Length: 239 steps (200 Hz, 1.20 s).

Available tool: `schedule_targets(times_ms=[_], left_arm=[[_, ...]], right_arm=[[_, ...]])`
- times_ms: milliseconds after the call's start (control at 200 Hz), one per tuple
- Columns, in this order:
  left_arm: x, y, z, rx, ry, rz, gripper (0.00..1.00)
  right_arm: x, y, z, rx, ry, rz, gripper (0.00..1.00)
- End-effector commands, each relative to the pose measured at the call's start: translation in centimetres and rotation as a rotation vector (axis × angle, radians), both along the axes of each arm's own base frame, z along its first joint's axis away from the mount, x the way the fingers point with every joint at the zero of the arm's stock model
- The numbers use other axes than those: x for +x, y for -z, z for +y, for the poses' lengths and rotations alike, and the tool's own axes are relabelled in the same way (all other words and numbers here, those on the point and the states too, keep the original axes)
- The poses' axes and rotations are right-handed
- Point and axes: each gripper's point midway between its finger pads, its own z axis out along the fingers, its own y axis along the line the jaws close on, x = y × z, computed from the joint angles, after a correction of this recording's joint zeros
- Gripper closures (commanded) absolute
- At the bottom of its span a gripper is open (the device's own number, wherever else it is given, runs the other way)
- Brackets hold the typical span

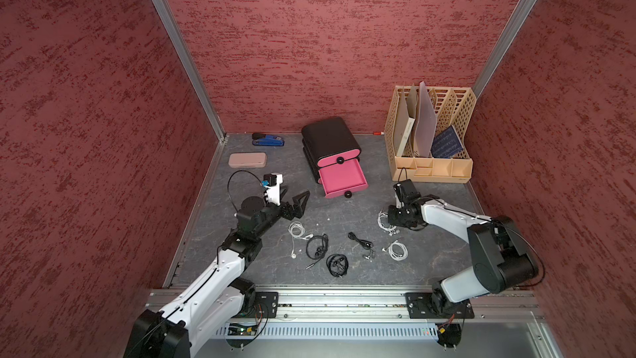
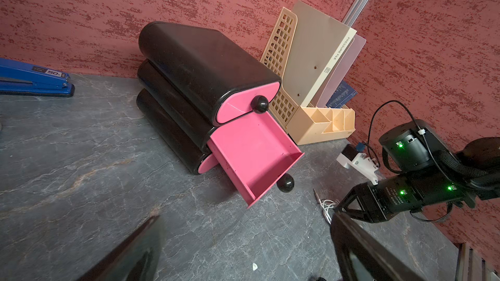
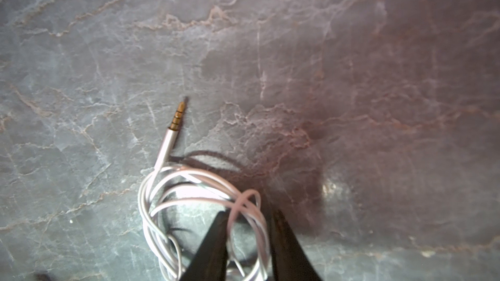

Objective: Place the wired earphones into the drawer by color
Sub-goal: Pick up the wired earphones from the center of the board.

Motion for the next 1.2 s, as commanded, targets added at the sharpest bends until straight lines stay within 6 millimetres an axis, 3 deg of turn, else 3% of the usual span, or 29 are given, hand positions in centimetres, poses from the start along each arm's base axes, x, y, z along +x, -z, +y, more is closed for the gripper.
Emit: schedule_targets(times_ms=[0,411,646,887,1192], left_arm=[[0.0,-0.7,0.2,-0.004,-0.004,-0.033,0.00],[-0.1,-0.8,0.3,-0.003,-0.007,-0.037,0.00],[-0.1,-0.9,0.3,-0.003,-0.009,-0.040,0.00],[-0.1,-0.8,0.4,-0.002,-0.011,-0.039,0.00],[-0.2,-0.9,0.3,-0.005,-0.008,-0.042,0.00]], right_arm=[[0.2,-0.1,0.2,0.019,-0.001,0.009,0.78],[0.3,-0.5,0.3,0.028,-0.006,-0.007,0.98],[0.5,-2.1,0.1,0.027,-0.009,-0.049,1.00],[0.8,-7.0,0.3,0.066,-0.018,-0.175,1.00],[2.1,-14.0,3.1,0.229,-0.097,-0.371,1.00]])
